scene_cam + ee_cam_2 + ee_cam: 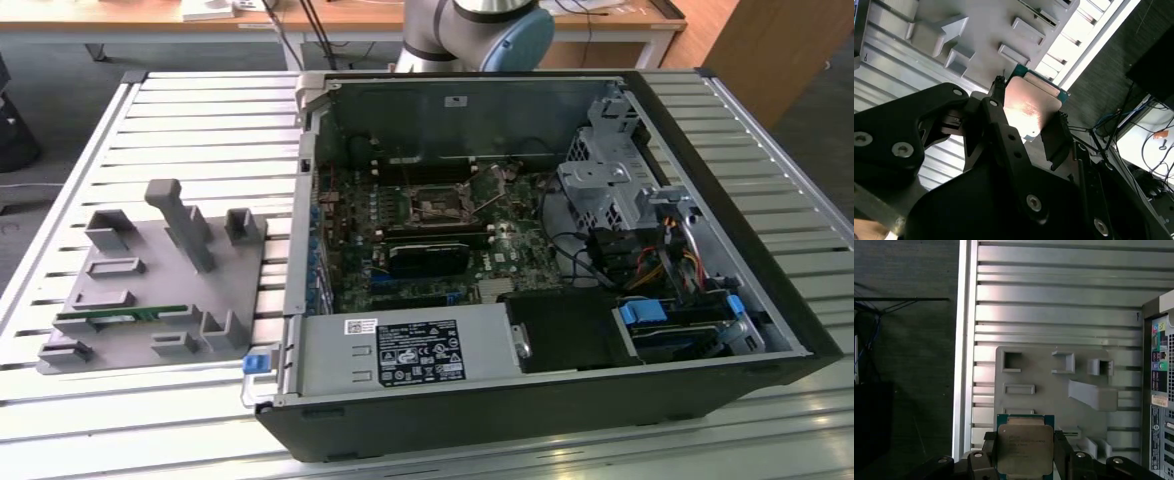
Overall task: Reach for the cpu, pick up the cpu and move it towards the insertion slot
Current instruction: 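Pick up the cpu and move it towards the insertion slot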
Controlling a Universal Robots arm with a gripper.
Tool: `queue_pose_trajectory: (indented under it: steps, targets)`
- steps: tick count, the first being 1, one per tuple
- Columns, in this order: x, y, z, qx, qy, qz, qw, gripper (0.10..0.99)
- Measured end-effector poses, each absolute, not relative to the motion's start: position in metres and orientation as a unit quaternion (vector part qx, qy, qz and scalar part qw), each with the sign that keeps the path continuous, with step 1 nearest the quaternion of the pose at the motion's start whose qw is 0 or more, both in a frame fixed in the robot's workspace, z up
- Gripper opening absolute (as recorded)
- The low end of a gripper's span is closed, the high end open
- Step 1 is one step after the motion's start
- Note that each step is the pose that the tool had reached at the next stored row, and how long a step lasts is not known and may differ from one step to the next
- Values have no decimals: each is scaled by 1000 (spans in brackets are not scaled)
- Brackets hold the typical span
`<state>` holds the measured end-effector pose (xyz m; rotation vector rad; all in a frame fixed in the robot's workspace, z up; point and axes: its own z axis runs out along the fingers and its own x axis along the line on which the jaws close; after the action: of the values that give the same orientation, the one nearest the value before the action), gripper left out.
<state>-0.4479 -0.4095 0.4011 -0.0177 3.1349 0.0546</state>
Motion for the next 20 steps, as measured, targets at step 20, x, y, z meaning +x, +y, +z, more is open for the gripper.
queue_pose_trajectory:
  steps: [20]
  targets:
    - [-409, -409, 424, -4, 1000, 20, 3, 537]
